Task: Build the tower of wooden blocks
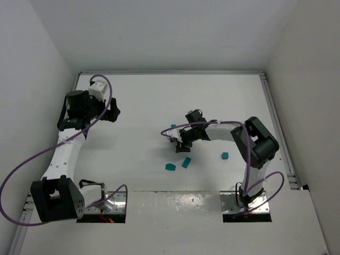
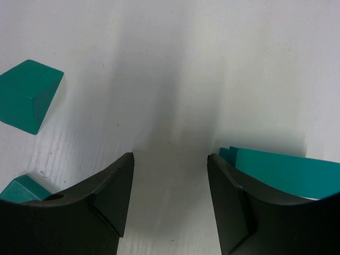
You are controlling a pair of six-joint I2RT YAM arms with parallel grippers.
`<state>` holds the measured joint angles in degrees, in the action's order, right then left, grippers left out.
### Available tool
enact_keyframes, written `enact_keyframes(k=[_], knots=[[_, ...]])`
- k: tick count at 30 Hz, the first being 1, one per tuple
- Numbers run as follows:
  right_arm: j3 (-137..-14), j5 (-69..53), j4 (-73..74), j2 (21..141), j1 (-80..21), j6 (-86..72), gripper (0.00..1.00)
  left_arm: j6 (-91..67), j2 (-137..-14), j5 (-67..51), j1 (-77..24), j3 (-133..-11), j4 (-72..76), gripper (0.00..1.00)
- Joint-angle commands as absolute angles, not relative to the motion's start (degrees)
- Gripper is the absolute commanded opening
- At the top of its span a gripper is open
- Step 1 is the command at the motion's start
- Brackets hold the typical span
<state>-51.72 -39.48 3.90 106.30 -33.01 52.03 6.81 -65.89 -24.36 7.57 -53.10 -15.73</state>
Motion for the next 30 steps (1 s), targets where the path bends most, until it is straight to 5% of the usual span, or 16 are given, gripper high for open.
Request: enact_keyframes(k=[1,15,18,22,27,30], knots=[[-51.77,-38.50,5.45,106.44,-32.61,52.82,0.58,6.24,-66.44,-25.22,7.12,-55.37,-13.97,1.00],[-48.70,-41.91,8.52,101.88,-32.61,56.86,0.53,7.29,-66.45,-26.98,7.12,-55.90,-13.97,1.00],[-46.67,-42.97,10.63,99.24,-32.43,57.57,0.47,8.78,-65.92,-28.64,7.12,-55.90,-15.29,0.92],[-44.48,-43.07,12.48,94.93,-32.43,51.37,0.23,11.25,-64.08,-31.99,4.31,-54.15,-18.54,0.77],[-44.21,-36.66,11.69,90.45,-30.33,29.42,0.02,0.57,-66.18,-27.08,-2.63,-53.61,-24.60,0.42],[-46.58,-28.85,13.52,88.95,-28.48,16.55,0.00,-4.11,-66.71,-23.22,-6.14,-51.60,-23.48,0.42]])
